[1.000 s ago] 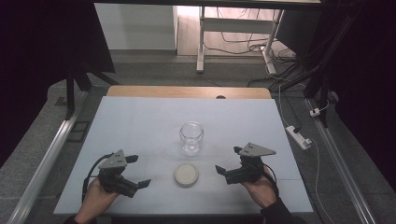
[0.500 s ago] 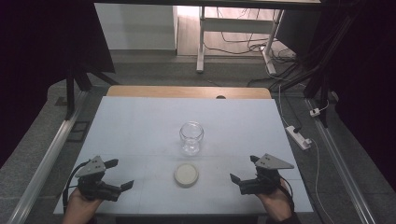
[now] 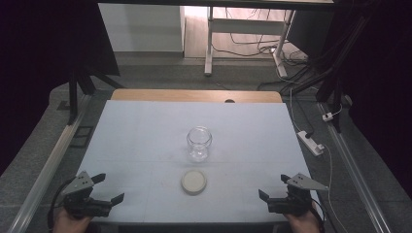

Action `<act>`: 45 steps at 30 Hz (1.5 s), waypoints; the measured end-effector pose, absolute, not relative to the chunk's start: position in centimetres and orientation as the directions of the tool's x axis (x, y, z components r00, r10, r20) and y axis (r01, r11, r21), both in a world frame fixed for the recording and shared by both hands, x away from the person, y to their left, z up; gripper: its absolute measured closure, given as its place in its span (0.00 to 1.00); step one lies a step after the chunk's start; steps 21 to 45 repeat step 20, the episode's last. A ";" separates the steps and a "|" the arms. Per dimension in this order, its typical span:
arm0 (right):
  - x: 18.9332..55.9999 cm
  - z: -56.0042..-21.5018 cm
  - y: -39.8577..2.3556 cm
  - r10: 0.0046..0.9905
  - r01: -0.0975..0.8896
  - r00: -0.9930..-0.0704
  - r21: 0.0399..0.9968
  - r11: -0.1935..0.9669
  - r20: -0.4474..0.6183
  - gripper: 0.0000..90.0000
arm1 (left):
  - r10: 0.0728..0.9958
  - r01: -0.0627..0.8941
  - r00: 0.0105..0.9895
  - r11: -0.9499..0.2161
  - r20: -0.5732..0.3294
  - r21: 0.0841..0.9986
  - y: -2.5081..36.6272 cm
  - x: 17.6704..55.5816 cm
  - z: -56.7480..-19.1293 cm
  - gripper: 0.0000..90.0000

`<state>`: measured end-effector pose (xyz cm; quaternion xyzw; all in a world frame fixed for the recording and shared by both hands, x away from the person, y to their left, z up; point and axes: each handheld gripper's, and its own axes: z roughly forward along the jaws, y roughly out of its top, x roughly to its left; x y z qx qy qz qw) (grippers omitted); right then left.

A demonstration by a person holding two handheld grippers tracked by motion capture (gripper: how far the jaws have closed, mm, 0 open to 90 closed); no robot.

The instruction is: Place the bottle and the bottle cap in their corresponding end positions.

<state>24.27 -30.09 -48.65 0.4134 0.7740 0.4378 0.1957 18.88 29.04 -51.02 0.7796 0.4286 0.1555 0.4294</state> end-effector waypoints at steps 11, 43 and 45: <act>23.3 -49.3 -31.0 0.830 0.520 -0.554 0.804 0.288 0.061 0.00 | 0.840 0.584 0.533 -0.281 -0.099 0.762 30.1 18.0 -52.2 0.00; 22.8 -49.3 -31.5 0.849 0.538 -0.526 0.797 0.276 0.061 0.00 | 0.858 0.616 0.501 -0.265 -0.110 0.741 30.8 17.7 -52.5 0.00; 22.8 -49.3 -31.5 0.849 0.538 -0.526 0.797 0.276 0.061 0.00 | 0.858 0.616 0.501 -0.265 -0.110 0.741 30.8 17.7 -52.5 0.00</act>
